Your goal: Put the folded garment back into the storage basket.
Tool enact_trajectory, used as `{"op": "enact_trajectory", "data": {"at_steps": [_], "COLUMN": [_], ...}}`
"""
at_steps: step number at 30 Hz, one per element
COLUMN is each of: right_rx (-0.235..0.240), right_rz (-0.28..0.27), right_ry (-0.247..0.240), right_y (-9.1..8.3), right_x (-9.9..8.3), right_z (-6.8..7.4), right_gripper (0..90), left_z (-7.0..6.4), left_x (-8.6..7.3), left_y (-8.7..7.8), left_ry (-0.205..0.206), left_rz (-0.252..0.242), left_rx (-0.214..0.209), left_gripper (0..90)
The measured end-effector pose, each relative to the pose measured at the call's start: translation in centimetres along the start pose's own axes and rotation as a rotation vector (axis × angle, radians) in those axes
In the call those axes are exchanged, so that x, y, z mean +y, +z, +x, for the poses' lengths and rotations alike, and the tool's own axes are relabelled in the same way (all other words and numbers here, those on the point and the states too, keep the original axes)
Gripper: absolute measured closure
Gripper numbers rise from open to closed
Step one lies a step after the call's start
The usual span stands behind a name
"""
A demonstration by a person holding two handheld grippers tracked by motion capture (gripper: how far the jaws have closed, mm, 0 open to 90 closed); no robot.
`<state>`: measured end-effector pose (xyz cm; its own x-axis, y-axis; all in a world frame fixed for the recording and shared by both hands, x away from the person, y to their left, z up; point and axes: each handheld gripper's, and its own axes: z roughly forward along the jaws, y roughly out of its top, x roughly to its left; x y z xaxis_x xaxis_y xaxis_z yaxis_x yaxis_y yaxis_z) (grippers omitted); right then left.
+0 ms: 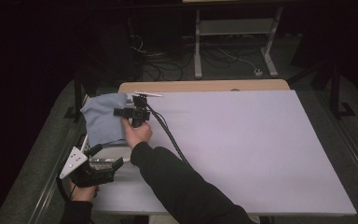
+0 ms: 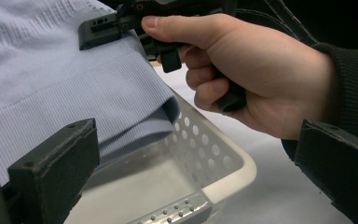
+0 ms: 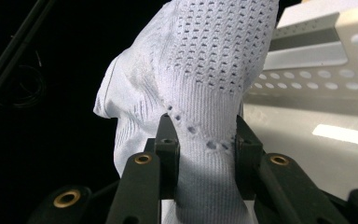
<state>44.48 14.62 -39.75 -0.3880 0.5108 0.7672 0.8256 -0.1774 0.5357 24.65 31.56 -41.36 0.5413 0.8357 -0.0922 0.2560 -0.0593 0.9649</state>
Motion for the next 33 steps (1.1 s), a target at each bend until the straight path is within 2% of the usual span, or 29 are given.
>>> {"op": "enact_trajectory", "data": {"at_steps": [5,11,13,15,17,18,20,23,27,28,31,33], "right_rx": [-0.067,-0.121,-0.117,-0.103,-0.098,-0.081,-0.071,-0.074,-0.066,-0.069,-0.097,-0.097], "right_rz": [0.018,0.028,0.035,0.03,0.018,0.016,0.027,0.026,0.012,0.005,0.005,0.021], "right_ry": [-0.01,-0.095,-0.097,-0.116,-0.14,-0.158,-0.185,-0.239,-0.288,-0.298,-0.334,-0.338], "right_y": [0.1,-0.6,-0.8,-1.3,-1.9,-2.1,-2.5,-3.2,-4.2,-4.3,-4.8,-5.2], "right_x": [-0.7,-0.7,-0.5,-0.2,0.0,0.2,0.4,0.6,0.9,0.9,1.1,1.3], "right_z": [0.1,0.7,0.4,-0.1,-0.4,-0.6,-0.8,-1.1,-1.6,-1.7,-2.1,-2.4], "right_gripper": [64.0,47.1,41.4,40.5,39.3,38.0,34.7,30.1,18.1,13.8,12.5,6.5], "left_z": [-0.1,0.0,0.0,-0.1,-0.1,-0.1,-0.1,0.0,-0.1,-0.1,-0.1,-0.1], "left_x": [0.0,0.0,0.0,0.0,0.0,0.0,0.0,0.0,0.0,0.0,0.0,0.0], "left_y": [0.0,0.0,0.0,0.0,0.1,0.1,0.1,0.1,0.1,0.1,0.1,0.1], "left_ry": [-0.001,-0.003,0.005,0.01,0.013,0.009,0.005,0.004,0.005,0.004,0.003,0.003], "left_rz": [-0.001,-0.002,-0.003,-0.003,0.002,0.004,0.003,0.003,0.003,0.003,0.002,0.002], "left_rx": [-0.006,-0.003,-0.002,-0.004,-0.007,-0.008,-0.006,-0.005,-0.006,-0.007,-0.006,-0.005], "left_gripper": [0.0,0.0,0.0,0.0,0.0,0.0,0.0,0.0,0.0,0.0,0.0,0.0]}}
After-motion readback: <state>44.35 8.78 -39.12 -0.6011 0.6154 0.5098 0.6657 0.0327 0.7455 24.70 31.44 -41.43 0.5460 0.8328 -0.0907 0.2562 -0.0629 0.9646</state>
